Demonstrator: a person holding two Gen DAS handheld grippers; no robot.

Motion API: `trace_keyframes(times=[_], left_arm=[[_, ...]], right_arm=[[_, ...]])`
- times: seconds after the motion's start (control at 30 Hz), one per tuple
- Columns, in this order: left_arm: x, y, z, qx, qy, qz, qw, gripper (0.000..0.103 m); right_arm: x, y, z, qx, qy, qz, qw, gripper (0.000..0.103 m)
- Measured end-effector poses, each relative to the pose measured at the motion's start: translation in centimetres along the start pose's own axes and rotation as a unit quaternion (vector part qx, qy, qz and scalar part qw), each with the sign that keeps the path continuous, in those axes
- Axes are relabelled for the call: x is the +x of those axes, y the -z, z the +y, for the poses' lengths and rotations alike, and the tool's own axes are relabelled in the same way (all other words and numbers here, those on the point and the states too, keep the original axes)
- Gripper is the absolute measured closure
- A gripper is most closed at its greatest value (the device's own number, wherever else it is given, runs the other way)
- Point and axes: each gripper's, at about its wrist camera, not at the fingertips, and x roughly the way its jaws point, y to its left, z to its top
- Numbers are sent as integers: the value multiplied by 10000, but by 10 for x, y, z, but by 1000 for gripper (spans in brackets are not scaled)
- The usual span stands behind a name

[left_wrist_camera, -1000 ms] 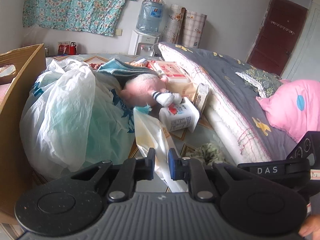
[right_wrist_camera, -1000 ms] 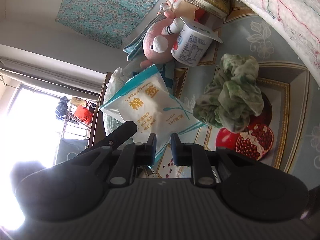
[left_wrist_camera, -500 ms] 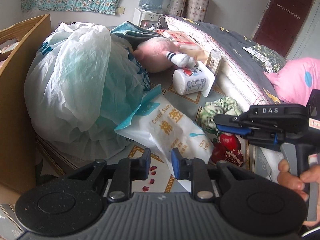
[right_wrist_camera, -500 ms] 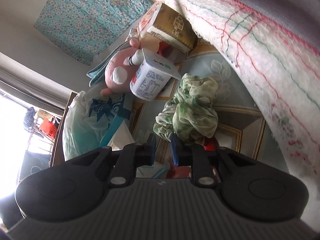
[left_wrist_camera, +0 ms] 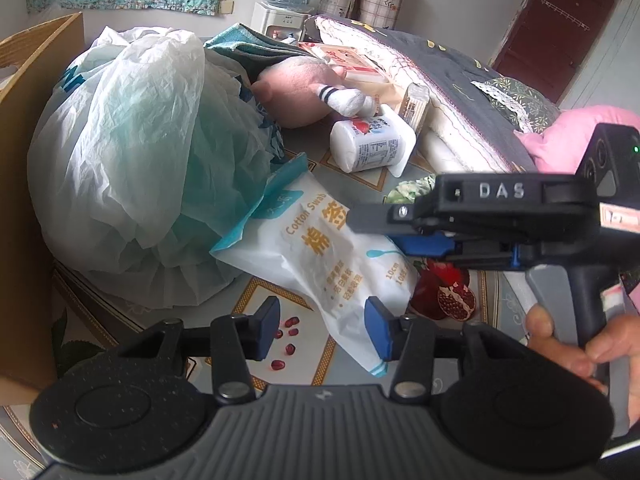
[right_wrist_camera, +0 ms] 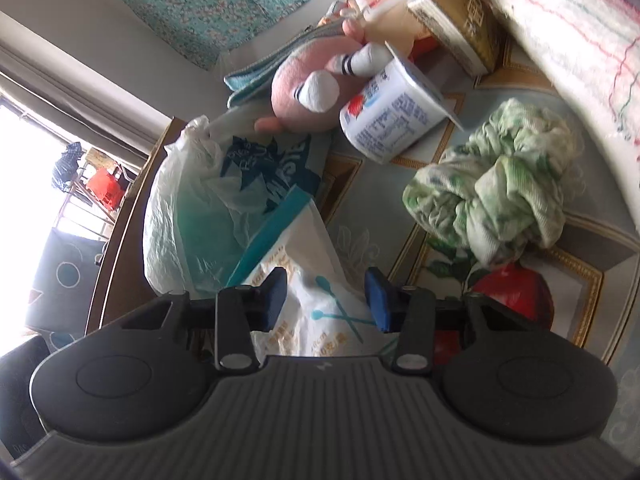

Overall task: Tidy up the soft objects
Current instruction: 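Lift the cotton-swab bag with the right gripper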

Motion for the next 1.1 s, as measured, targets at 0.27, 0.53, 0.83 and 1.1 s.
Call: trace_keyframes(times=[0.27,0.53,0.83,1.1], left_arm=[[1,3,6,139,-27,97,9999,62],[1,1,6,325,-179,45,9993,66],[4,-4,18,61,-20,200,9998,62],[8,-6,25,-211,298,403,9985,61]], right_arm=[[-11,26,6,12,15,318,9995,73],[-9,10,28,-596,390,-133,9974,80],[2,13,22,-600,588,9,9965,77],[-4,21,-10,372,-169,323,9986,75]])
